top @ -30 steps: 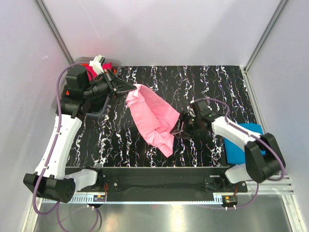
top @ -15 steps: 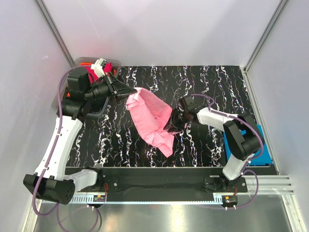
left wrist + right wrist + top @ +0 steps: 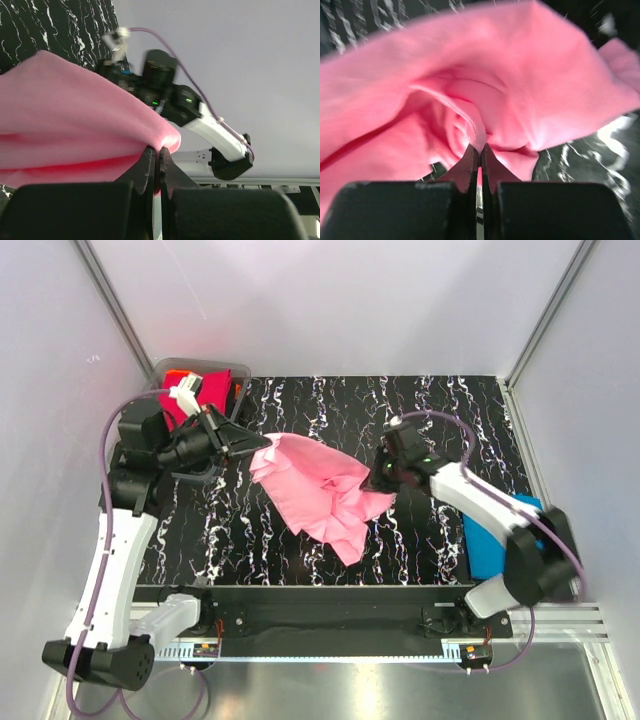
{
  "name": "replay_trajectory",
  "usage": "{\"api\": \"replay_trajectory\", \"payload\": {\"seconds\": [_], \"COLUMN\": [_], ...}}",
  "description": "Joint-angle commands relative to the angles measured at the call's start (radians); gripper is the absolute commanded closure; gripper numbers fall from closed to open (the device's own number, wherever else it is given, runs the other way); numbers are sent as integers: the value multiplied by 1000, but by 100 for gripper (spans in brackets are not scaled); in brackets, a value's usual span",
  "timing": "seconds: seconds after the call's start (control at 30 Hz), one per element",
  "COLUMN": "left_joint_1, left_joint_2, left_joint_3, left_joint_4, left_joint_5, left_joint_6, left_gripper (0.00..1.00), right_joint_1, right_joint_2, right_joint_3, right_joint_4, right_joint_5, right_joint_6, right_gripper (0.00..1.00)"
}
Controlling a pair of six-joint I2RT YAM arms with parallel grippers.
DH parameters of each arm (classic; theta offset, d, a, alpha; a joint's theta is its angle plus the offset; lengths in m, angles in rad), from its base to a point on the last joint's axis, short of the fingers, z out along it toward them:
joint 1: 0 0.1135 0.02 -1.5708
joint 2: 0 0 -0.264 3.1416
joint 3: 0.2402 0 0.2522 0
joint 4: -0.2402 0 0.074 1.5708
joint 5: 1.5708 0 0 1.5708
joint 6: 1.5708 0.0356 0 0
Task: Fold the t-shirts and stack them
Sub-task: Flatten the tshirt out
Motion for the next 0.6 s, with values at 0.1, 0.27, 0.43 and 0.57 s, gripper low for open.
{"api": "replay_trajectory", "payload": {"seconds": [0.1, 0.27, 0.43, 0.57], "left_joint_1": [60, 91, 94, 97], "left_joint_2": [-76, -105, -149, -174], "left_joint_3": [11, 17, -15, -37], "left_joint_4": [-77, -118, -137, -144], "left_joint_5": [84, 116, 119, 112], "left_joint_6": [56, 79, 81, 81], "left_gripper": [100, 100, 100, 100], "right_joint_1": [-1, -1, -1, -1], "right_joint_2": [-354, -523, -599, -623], "right_joint_3": [255, 450, 644, 740], "right_joint_4": [-257, -343, -356, -357], "right_joint_5": [425, 579, 586, 594], "right_joint_6": [-181, -304, -396, -437], "right_gripper": [100, 100, 100, 100]}}
